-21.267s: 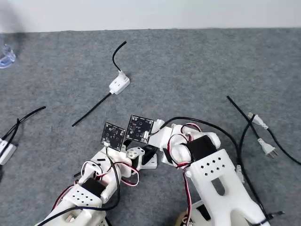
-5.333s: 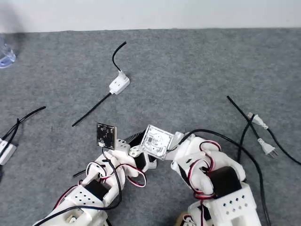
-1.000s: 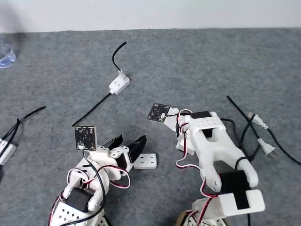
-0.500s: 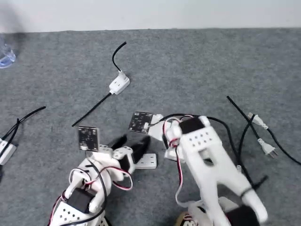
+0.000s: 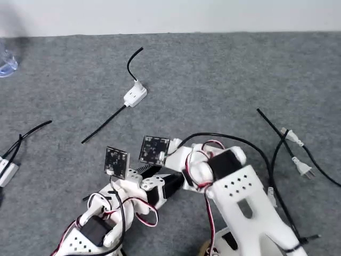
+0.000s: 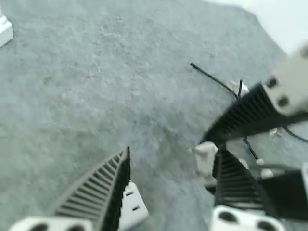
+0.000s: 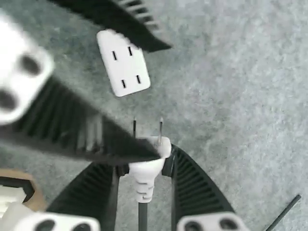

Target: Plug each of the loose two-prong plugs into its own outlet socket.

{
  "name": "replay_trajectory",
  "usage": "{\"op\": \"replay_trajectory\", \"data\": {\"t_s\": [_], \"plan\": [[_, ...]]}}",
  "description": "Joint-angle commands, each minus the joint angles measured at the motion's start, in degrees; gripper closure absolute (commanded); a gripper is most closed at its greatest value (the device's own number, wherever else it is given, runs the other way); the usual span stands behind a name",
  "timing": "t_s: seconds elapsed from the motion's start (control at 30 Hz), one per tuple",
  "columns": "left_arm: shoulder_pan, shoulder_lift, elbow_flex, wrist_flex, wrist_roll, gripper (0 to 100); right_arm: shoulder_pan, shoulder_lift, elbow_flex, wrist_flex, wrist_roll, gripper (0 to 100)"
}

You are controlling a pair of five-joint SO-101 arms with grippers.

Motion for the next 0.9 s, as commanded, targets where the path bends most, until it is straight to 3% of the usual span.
{"op": "replay_trajectory", "data": {"t_s": [0.0, 0.23, 0.87], "plan": [[-1.3, 0.1, -0.4, -1.7, -0.3, 74, -2.4, -6.0, -2.2, 3.3, -0.8, 99.0], [-1.4, 0.1, -0.4, -1.5, -0.4, 74, -4.6, -14.6, -2.2, 5.3, -2.7, 99.0], [-1.5, 0.2, -0.4, 0.3, -0.5, 74, -4.3, -14.8, -8.6, 5.3, -5.9, 99.0]]}}
